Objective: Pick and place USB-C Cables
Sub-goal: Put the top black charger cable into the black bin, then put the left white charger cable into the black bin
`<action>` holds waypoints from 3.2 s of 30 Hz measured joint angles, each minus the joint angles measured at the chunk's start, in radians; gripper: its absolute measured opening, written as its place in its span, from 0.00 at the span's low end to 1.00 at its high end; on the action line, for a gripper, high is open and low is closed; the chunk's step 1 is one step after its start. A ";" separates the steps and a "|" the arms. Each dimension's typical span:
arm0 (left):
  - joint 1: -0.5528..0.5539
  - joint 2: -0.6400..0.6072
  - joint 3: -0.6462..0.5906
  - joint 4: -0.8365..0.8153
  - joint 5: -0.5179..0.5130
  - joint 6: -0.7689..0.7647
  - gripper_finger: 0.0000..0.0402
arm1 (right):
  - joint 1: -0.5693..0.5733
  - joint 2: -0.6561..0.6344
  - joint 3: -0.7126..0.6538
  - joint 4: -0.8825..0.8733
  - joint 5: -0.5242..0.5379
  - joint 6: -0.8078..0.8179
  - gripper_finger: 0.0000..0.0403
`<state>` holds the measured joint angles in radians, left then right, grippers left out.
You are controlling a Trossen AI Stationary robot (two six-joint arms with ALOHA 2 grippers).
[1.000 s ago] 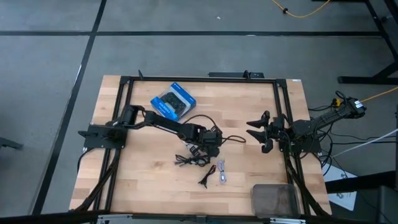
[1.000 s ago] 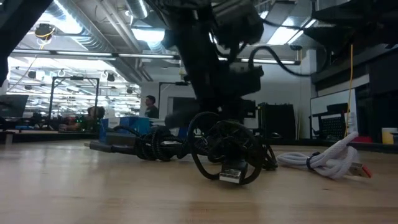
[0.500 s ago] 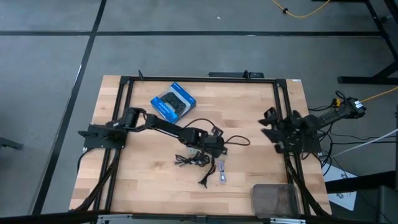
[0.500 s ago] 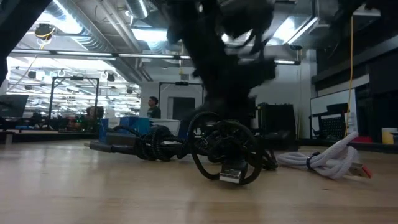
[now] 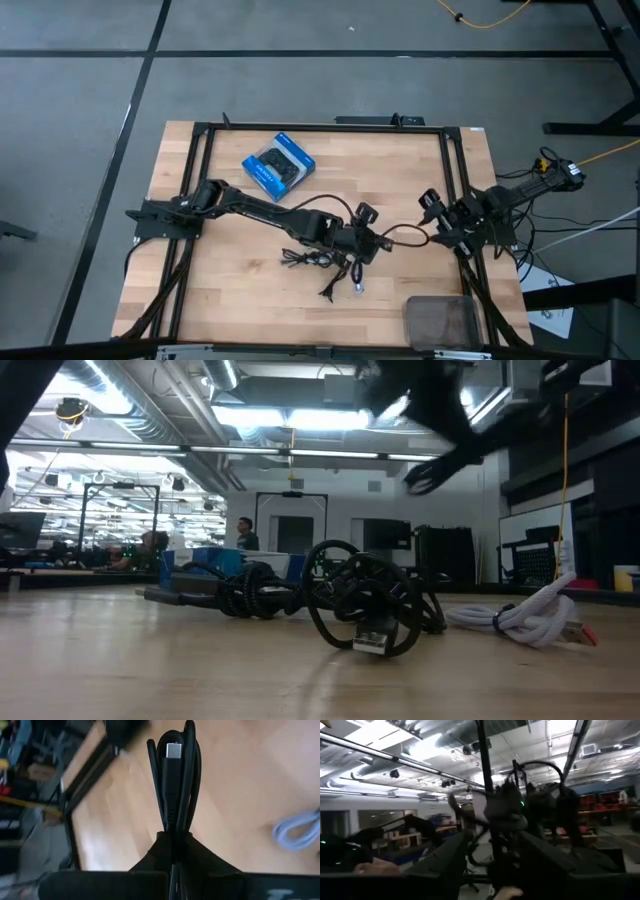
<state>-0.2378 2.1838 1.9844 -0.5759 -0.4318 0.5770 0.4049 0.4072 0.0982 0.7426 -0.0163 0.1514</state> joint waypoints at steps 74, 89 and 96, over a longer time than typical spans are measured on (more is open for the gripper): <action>-0.039 0.550 0.312 1.103 0.684 -0.470 0.11 | 0.000 -0.085 0.000 -0.011 1.305 -0.490 0.46; 0.013 0.292 0.312 0.284 0.356 -0.448 0.11 | 0.055 -0.085 0.000 -0.011 1.310 -0.476 0.46; 0.001 0.099 0.312 -0.530 0.013 -0.648 0.10 | 0.130 -0.085 0.000 -0.013 1.359 -0.474 0.46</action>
<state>-0.2367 2.2830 2.2967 -1.1059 -0.4186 -0.0708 0.5351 0.3222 0.0982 0.7292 1.3430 -0.3227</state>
